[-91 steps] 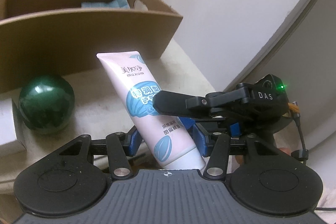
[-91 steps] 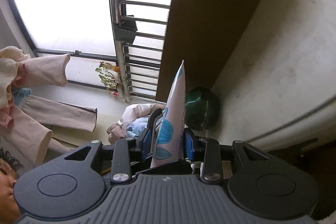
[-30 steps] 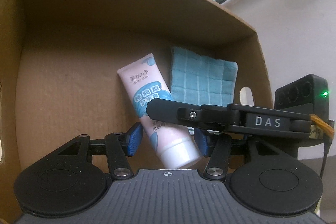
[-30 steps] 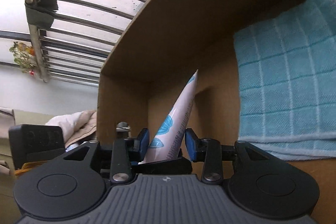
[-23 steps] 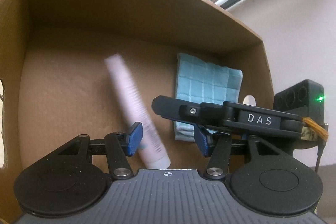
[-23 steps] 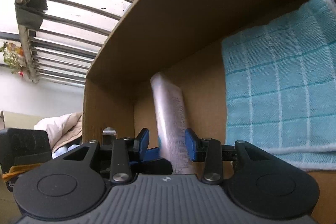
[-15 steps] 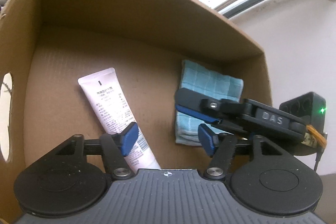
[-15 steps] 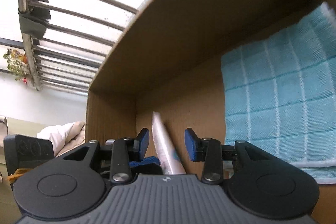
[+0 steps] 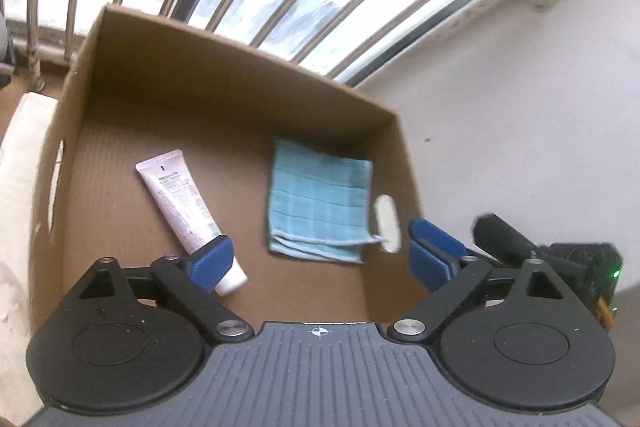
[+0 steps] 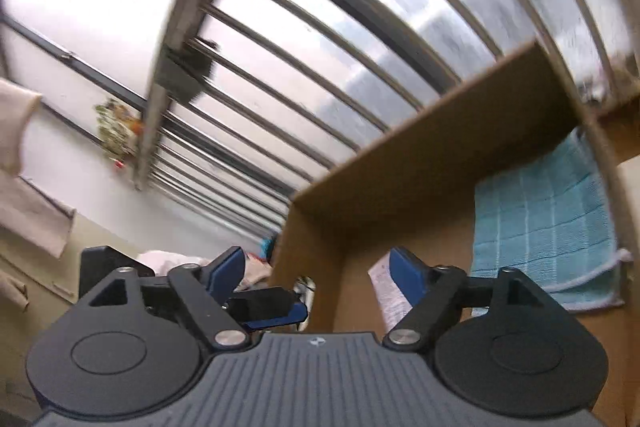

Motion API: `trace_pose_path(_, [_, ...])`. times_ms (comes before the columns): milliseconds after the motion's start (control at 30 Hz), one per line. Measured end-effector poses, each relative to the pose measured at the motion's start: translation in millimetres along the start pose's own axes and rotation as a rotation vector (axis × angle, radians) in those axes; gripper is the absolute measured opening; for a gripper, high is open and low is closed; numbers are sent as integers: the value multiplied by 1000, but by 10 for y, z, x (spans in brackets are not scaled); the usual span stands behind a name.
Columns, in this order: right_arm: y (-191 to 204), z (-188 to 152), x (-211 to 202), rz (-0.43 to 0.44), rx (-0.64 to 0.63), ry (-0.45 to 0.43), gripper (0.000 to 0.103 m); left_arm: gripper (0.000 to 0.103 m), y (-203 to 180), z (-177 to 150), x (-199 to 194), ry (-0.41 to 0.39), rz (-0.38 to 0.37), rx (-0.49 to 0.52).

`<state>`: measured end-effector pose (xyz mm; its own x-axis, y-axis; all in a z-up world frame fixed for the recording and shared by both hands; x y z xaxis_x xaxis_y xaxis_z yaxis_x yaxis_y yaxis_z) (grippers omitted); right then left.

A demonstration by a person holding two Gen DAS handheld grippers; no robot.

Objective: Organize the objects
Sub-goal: 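Raise both tools up out of the box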

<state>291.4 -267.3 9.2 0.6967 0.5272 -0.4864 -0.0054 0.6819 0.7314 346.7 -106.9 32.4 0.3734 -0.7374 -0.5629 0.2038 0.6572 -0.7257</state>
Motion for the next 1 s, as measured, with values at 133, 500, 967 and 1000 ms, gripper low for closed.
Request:
trace_pose_path(133, [173,-144,-399,40,-47,-87,98,100,-183,-230,-378,-53,-31,57])
trace_pose_path(500, [240,-946,-883,-52,-187,-220,103,103,-62,-1172,-845,-182,42,240])
trace_pose_path(967, [162,-1707,-408,-64,-173,-48,103,103,293,-1704,-554,-164,70,269])
trace_pose_path(1000, [245,-1680,-424,-61,-204,-51,103,103,266,-1691,-587,-179,61,279])
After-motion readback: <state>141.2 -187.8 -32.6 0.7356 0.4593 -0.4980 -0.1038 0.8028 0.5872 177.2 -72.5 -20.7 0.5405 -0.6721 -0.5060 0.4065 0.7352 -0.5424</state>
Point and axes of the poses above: each gripper's, at about its wrist camera, not at the fingertips, and x roughly the way its jaws point, y to its left, z to its top, the point moved 9 cm from there along x, roughly the way its jaws point, and after that the axes turned 9 degrees about -z, right-handed, at the moved point
